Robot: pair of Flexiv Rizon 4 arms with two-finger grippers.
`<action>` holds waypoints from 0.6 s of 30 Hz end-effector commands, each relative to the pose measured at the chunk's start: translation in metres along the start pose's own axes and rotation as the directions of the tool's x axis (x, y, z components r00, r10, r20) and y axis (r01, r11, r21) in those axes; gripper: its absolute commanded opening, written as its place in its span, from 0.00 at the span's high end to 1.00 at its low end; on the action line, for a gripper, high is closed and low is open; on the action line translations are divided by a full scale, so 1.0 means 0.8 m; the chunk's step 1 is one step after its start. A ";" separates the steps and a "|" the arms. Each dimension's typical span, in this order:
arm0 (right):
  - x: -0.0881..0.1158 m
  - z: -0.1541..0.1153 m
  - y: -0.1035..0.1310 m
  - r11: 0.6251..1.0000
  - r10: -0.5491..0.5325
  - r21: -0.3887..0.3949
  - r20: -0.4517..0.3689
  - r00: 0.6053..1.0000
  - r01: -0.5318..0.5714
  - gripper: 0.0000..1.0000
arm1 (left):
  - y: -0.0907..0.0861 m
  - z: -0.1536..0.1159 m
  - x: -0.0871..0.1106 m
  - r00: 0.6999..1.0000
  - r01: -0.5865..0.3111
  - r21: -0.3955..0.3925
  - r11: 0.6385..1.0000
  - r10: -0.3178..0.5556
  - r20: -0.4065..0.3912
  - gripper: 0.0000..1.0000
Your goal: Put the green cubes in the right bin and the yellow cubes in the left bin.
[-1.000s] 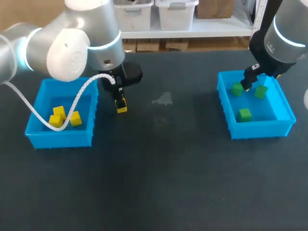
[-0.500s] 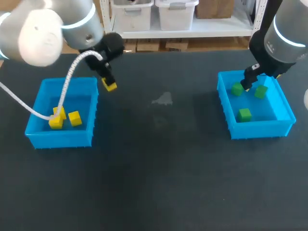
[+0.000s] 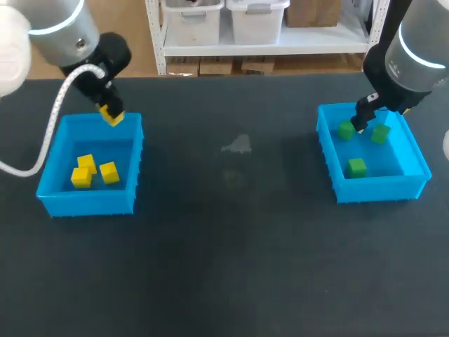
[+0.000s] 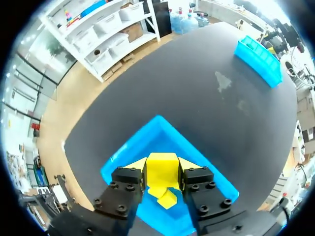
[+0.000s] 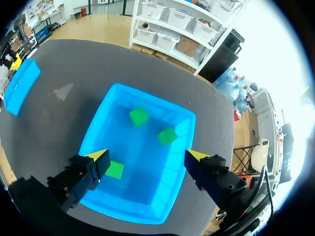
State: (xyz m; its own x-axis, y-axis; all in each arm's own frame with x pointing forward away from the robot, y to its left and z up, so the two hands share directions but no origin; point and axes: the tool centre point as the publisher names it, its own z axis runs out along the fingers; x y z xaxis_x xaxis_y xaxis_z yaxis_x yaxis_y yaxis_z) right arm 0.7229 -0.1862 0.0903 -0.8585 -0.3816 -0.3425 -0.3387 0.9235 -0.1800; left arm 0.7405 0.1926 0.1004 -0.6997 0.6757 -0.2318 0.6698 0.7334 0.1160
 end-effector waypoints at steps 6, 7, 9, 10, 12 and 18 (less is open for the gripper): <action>0.002 -0.001 0.000 1.000 0.001 0.002 0.004 1.000 -0.001 0.00 | -0.008 0.001 0.034 0.997 0.053 -0.002 0.999 -0.053 0.047 0.00; 0.002 -0.001 0.000 1.000 0.001 0.002 0.004 1.000 -0.001 0.00 | -0.008 0.001 0.035 0.997 0.061 -0.001 0.998 -0.061 0.048 0.00; 0.002 -0.001 0.000 1.000 0.001 0.002 0.004 1.000 -0.001 0.00 | -0.007 0.001 0.037 0.995 0.080 0.000 0.997 -0.080 0.055 0.00; 0.002 -0.001 0.000 1.000 0.001 0.002 0.004 1.000 -0.001 0.00 | -0.006 0.001 0.037 0.994 0.091 -0.001 0.996 -0.091 0.060 0.00; 0.002 -0.001 0.000 1.000 0.001 0.002 0.004 1.000 -0.001 0.00 | -0.003 -0.001 0.037 0.990 0.121 0.000 0.993 -0.120 0.079 0.00; 0.002 -0.001 0.000 1.000 0.001 0.002 0.004 1.000 -0.001 0.00 | 0.003 -0.009 0.016 0.913 0.329 0.088 0.940 -0.341 0.223 0.00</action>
State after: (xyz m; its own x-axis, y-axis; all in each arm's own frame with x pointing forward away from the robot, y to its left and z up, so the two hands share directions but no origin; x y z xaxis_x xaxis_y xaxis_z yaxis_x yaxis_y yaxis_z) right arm 0.7229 -0.1862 0.0903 -0.8585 -0.3816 -0.3425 -0.3387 0.9235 -0.1800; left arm 0.7323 0.1996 0.1071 -0.8088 0.4514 -0.3771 0.4818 0.8761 0.0154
